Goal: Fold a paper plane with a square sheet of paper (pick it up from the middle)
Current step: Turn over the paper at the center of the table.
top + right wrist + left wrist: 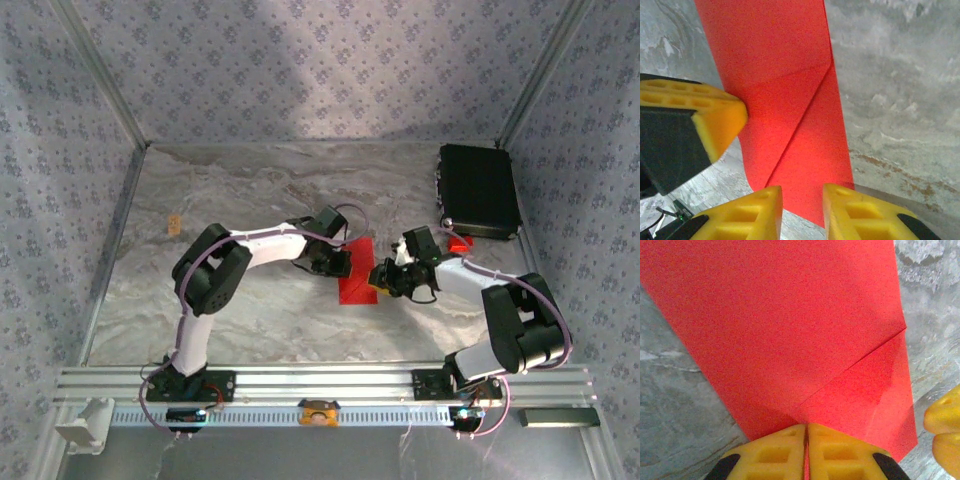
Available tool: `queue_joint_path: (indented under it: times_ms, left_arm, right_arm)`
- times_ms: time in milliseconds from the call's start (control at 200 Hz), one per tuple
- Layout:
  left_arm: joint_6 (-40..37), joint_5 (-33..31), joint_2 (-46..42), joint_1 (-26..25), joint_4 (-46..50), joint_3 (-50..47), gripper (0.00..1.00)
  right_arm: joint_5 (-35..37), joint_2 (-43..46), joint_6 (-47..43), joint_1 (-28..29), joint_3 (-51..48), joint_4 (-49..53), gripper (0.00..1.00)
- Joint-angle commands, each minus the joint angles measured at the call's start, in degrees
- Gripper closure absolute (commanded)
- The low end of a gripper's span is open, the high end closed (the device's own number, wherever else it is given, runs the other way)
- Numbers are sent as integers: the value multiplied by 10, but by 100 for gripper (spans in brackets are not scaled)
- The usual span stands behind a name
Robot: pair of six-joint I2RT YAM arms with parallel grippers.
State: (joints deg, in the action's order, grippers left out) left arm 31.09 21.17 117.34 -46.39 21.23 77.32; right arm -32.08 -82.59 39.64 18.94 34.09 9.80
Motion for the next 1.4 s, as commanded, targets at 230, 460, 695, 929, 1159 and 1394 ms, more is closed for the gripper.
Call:
queue_joint_path:
  times_ms: [230, 460, 695, 929, 1159, 1394]
  left_arm:
    - [8, -6, -3, -7, -1, -46, 92]
    - [11, -4, -5, -8, -5, -46, 92]
    - [13, -2, -6, -11, -8, -49, 91]
    - [14, -3, -8, -11, -10, -52, 92]
    - [15, -4, -8, -12, -12, -51, 91]
    - [16, -4, -9, -12, -15, -54, 92]
  right_arm:
    - [33, 15, 12, 20, 2, 56, 64]
    - [31, 1, 14, 24, -1, 46, 61]
    - [8, -22, 15, 20, 13, 11, 58]
    - [5, -54, 17, 20, 31, -1, 57]
    - [-15, -41, 14, 13, 34, -30, 51]
    - [-62, -65, -24, -13, 68, -46, 49]
